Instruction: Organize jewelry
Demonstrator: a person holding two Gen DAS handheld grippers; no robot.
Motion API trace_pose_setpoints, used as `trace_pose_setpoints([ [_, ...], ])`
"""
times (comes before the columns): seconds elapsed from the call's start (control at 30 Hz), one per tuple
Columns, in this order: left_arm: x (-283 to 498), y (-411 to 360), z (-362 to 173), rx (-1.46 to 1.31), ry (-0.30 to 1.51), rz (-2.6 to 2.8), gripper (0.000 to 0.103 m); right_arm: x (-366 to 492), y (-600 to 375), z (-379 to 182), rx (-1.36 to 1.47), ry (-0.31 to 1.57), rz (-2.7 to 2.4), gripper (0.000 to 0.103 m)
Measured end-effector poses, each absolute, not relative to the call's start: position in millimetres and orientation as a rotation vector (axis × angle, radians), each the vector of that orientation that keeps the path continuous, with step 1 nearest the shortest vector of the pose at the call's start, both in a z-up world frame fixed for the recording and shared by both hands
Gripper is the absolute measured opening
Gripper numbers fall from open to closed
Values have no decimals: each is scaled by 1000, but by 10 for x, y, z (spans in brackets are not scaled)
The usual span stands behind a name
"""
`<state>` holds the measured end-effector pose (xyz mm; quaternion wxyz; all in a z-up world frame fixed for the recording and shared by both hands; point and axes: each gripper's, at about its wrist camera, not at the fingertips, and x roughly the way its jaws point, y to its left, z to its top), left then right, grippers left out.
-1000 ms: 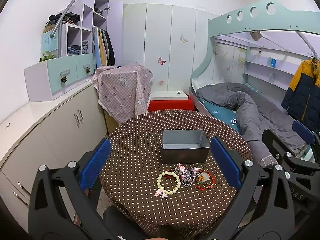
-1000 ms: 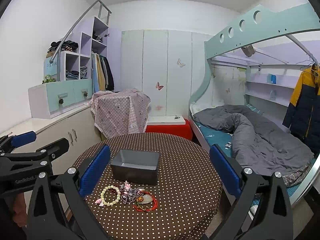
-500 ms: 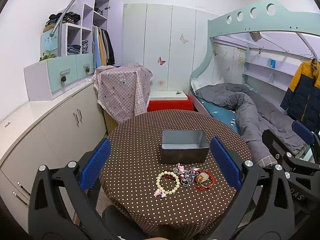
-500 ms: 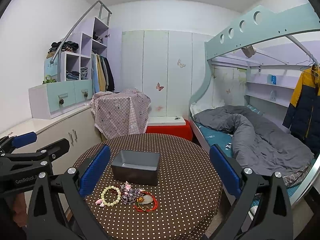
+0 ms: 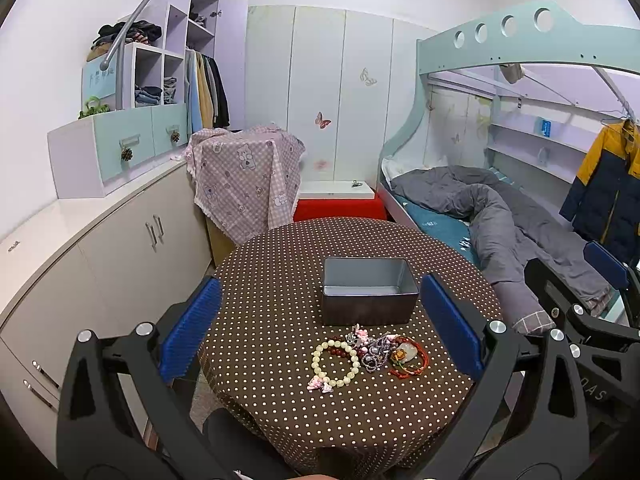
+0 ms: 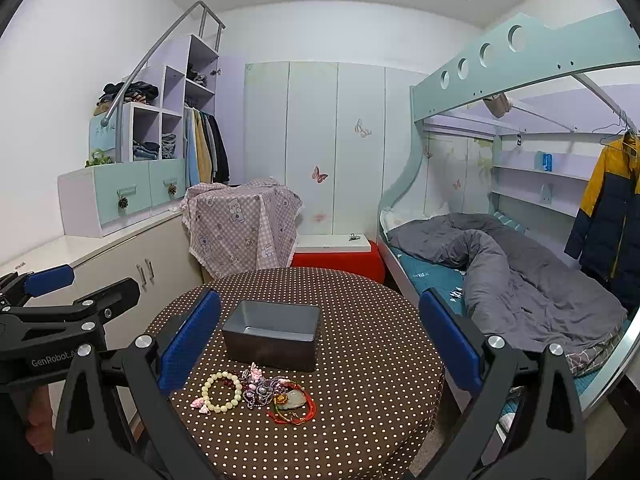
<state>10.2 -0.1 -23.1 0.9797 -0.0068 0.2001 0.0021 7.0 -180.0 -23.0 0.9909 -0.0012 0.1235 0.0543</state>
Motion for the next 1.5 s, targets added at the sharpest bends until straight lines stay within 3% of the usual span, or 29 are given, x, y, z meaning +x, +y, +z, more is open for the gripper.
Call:
trace_pose_setpoints([
  [0.6,237,40,-392,-21,485,-8,97,277,-1761,-348,3,335,84,95],
  [1.5,1213,381,-1615,-51,990,99,97,1261,-1948,-1633,21,810,-32,95],
])
